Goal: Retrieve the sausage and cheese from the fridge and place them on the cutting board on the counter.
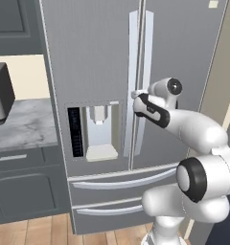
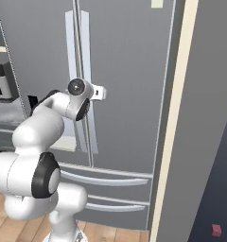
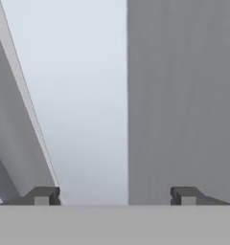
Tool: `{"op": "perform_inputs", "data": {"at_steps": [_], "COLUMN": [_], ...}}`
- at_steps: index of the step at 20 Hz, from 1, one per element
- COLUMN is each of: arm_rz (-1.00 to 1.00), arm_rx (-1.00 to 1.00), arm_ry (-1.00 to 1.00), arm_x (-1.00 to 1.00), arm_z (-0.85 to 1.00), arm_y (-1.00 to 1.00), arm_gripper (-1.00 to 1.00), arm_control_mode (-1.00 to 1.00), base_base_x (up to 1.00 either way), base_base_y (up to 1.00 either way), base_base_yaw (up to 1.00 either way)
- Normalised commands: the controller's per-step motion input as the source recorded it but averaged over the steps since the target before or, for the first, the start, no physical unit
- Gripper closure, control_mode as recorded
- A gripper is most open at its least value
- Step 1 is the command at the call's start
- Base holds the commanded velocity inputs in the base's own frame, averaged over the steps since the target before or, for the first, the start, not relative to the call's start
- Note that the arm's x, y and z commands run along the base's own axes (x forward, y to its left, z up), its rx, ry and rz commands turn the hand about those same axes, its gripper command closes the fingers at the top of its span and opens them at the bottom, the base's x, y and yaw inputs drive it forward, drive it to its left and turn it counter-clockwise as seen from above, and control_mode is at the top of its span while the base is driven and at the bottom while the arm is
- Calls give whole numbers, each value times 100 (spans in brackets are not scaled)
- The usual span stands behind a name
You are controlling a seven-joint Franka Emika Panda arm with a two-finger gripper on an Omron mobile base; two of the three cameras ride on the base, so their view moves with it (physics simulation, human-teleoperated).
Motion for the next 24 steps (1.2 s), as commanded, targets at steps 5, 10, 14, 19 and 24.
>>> {"op": "perform_inputs", "data": {"at_steps": [5,10,14,19,24], "arm_rz": [3,0,0,0,0], "arm_rx": [-3,-10,-8,-1,0], "arm_ry": [4,23,26,17,3], "arm_x": [69,15,-35,-53,-80], "arm_z": [5,18,20,12,8], "arm_y": [10,0,-5,-20,-55], "arm_gripper": [100,100,100,100,100], "arm_control_mode": [-100,-100,-100,-100,-100], "base_base_x": [0,0,0,0,0], "base_base_y": [0,0,0,0,0], "base_base_yaw": [0,0,0,0,0]}}
